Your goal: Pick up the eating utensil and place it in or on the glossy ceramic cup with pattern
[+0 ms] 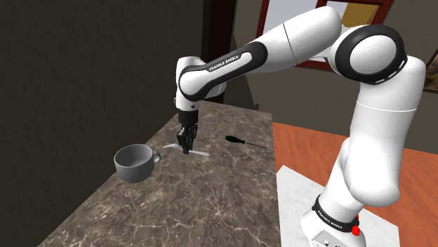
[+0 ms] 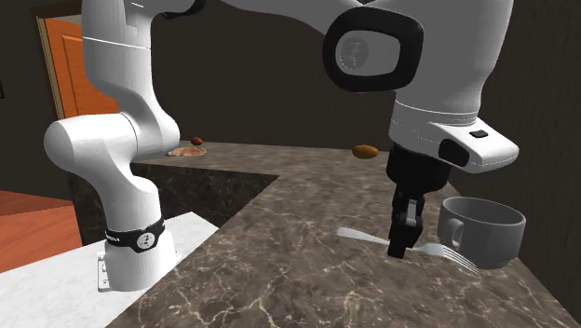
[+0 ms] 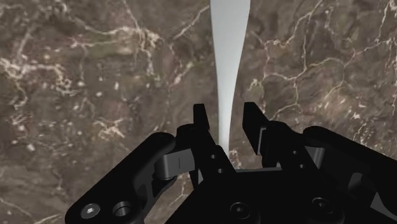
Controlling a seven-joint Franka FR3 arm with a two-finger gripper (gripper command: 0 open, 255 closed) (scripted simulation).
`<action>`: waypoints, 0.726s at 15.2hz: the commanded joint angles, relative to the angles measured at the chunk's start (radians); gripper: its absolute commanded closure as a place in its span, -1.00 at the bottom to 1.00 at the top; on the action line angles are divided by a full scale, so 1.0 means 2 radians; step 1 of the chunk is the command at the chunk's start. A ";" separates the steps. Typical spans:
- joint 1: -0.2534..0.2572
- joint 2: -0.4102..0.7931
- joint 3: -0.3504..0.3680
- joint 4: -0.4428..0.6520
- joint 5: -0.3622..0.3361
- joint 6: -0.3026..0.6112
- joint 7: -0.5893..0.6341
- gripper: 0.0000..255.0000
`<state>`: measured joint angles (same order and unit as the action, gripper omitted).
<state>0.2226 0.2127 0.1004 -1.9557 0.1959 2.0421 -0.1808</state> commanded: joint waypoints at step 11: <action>-0.002 -0.031 -0.001 0.041 -0.003 -0.072 0.012 1.00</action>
<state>0.2196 0.1567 0.0991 -1.8784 0.1906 1.9103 -0.1593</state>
